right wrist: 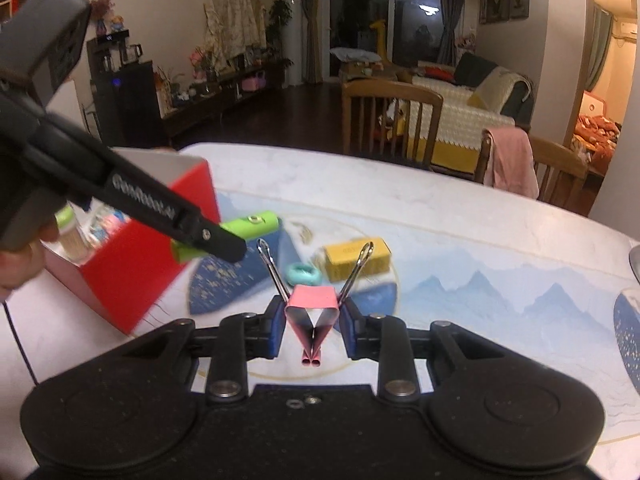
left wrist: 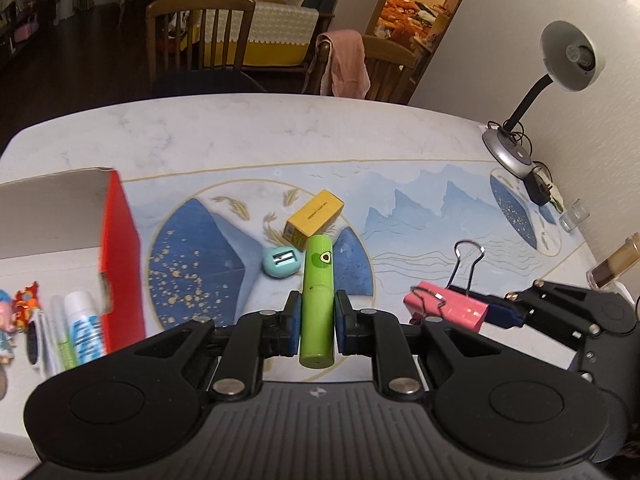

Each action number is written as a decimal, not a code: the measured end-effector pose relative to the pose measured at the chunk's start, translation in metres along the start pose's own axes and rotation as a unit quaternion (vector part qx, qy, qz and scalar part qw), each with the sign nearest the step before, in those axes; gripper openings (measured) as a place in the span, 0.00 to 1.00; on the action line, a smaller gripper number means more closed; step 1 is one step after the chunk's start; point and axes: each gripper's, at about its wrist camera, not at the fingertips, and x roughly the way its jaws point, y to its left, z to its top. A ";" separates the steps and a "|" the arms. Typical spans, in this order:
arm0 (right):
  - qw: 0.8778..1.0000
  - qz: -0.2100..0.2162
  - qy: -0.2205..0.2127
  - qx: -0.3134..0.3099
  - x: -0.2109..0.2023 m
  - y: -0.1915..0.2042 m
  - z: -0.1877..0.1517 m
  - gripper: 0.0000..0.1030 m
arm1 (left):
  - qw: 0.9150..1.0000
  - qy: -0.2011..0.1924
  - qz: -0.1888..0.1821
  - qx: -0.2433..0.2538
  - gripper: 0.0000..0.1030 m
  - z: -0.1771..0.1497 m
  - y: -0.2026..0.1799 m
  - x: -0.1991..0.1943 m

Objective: Organize rigid objects
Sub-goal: 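Lift and carry the pink clip and green tube into the box, then open both tools to drop the clip and green tube in the box, then withdraw both tools from the box toward the yellow box and sharpener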

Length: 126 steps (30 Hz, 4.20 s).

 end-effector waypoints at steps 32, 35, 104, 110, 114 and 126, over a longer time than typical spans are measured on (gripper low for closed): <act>0.999 0.038 -0.020 -0.031 0.031 0.162 0.078 0.27 | 0.996 -0.039 0.076 -0.006 0.16 -0.018 0.185 -0.117; 0.999 0.037 -0.016 -0.035 0.043 0.175 0.083 0.27 | 0.996 -0.033 0.085 -0.009 0.16 -0.013 0.205 -0.114; 0.996 0.038 0.066 -0.047 0.106 0.213 0.080 0.44 | 0.991 0.048 0.123 -0.021 0.16 -0.001 0.271 -0.066; 0.997 0.053 0.042 -0.037 0.081 0.213 0.084 0.49 | 0.993 0.015 0.116 -0.014 0.16 -0.008 0.247 -0.095; 0.997 0.064 0.027 -0.029 0.066 0.210 0.084 0.53 | 0.993 -0.009 0.118 -0.007 0.16 -0.013 0.231 -0.111; 0.997 0.080 0.000 -0.005 0.028 0.193 0.080 0.66 | 0.994 -0.040 0.102 -0.011 0.17 -0.032 0.191 -0.130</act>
